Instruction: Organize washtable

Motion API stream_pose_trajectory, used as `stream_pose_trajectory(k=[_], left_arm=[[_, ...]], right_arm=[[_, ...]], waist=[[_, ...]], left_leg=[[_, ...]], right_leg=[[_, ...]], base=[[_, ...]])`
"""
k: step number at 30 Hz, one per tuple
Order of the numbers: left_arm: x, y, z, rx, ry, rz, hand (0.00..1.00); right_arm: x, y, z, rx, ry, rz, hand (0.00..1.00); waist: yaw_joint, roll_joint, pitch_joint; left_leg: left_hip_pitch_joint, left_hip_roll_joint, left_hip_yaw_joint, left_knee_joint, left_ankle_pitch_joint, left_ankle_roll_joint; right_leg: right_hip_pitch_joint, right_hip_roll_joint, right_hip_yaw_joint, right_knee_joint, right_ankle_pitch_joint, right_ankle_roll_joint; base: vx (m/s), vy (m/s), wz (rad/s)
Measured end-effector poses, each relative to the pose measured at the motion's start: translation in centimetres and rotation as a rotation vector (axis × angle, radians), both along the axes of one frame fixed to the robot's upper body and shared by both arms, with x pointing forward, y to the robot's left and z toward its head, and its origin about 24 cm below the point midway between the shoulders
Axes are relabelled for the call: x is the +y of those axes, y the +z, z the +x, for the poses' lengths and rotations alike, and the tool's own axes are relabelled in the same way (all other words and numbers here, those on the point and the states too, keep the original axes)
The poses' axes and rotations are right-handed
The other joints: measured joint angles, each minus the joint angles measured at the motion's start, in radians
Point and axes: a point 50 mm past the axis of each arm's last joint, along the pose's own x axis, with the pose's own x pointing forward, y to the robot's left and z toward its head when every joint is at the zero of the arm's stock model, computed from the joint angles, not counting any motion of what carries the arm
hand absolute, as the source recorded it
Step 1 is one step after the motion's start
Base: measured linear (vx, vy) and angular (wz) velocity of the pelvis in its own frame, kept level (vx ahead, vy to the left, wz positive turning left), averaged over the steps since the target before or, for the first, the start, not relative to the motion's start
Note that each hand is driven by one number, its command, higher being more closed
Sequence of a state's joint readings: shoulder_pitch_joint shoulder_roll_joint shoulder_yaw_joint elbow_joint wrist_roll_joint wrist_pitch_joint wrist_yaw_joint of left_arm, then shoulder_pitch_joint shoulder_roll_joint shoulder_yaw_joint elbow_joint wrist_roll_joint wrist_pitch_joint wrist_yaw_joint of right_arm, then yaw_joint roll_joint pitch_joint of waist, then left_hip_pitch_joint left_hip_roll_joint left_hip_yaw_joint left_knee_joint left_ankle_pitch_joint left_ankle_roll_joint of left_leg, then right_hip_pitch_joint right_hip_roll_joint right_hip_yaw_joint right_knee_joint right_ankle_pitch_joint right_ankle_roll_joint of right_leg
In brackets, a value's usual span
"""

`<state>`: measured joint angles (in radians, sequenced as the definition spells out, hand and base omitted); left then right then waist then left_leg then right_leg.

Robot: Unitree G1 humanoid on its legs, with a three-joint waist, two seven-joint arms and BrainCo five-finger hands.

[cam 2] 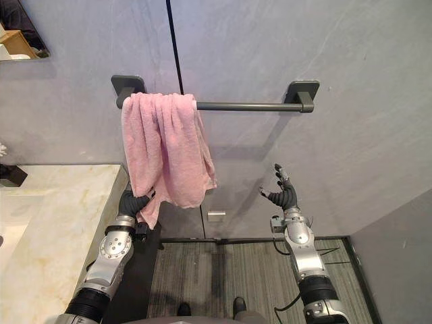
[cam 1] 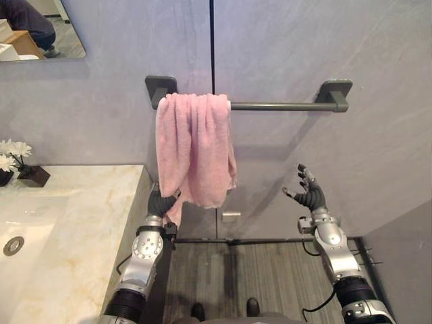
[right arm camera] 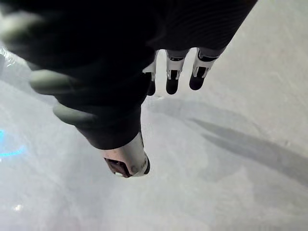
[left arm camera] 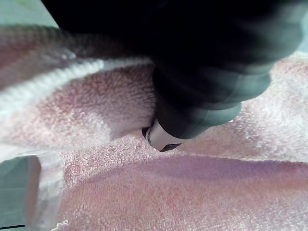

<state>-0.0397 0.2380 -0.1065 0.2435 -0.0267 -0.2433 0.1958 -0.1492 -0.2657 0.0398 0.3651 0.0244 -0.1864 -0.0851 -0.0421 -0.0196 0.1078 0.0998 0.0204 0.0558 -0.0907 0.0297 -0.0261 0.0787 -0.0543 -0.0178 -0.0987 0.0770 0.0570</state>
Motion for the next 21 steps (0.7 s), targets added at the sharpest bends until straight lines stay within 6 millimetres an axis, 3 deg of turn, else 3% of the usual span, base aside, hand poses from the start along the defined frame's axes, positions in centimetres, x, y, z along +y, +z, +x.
stream_pose_trajectory(k=[9, 14, 20, 21], left_arm=[[-0.3, -0.1, 0.0, 0.003, -0.012, 0.0, 1.0], [-0.9, -0.1, 0.1, 0.003, -0.036, -0.001, 1.0], [-2.6, 0.0, 0.3, -0.001, -0.09, -0.017, 1.0], [-2.7, 0.0, 0.3, -0.001, -0.09, -0.017, 1.0]], right_arm=[[2.7, -0.6, 0.0, 0.028, 0.136, -0.042, 0.0], [5.4, -0.1, 0.6, 0.014, 0.261, -0.062, 0.0], [9.0, 1.2, 1.4, -0.031, 0.399, -0.074, 0.0], [9.3, 1.2, 1.4, -0.034, 0.409, -0.072, 1.0]], waist=[[0.003, 0.0, 0.0], [0.006, 0.0, 0.0], [0.033, 0.001, 0.0], [0.034, 0.001, 0.0]], left_leg=[[-0.007, 0.0, 0.0, 0.0, 0.0, 0.0], [-0.017, 0.006, -0.002, 0.001, 0.0, 0.0], [-0.023, 0.008, -0.009, 0.003, 0.0, 0.0], [-0.024, 0.008, -0.011, 0.004, 0.0, 0.0]], right_leg=[[-0.013, 0.0, -0.001, 0.0, 0.0, 0.0], [-0.016, -0.001, 0.004, 0.0, 0.0, 0.0], [-0.016, 0.0, 0.0, 0.0, 0.0, -0.001], [-0.016, 0.0, -0.002, 0.0, 0.0, -0.001]], base=[[0.0, 0.0, 0.0], [0.0, 0.0, 0.0], [-0.01, -0.005, 0.02], [-0.04, -0.023, 0.08]])
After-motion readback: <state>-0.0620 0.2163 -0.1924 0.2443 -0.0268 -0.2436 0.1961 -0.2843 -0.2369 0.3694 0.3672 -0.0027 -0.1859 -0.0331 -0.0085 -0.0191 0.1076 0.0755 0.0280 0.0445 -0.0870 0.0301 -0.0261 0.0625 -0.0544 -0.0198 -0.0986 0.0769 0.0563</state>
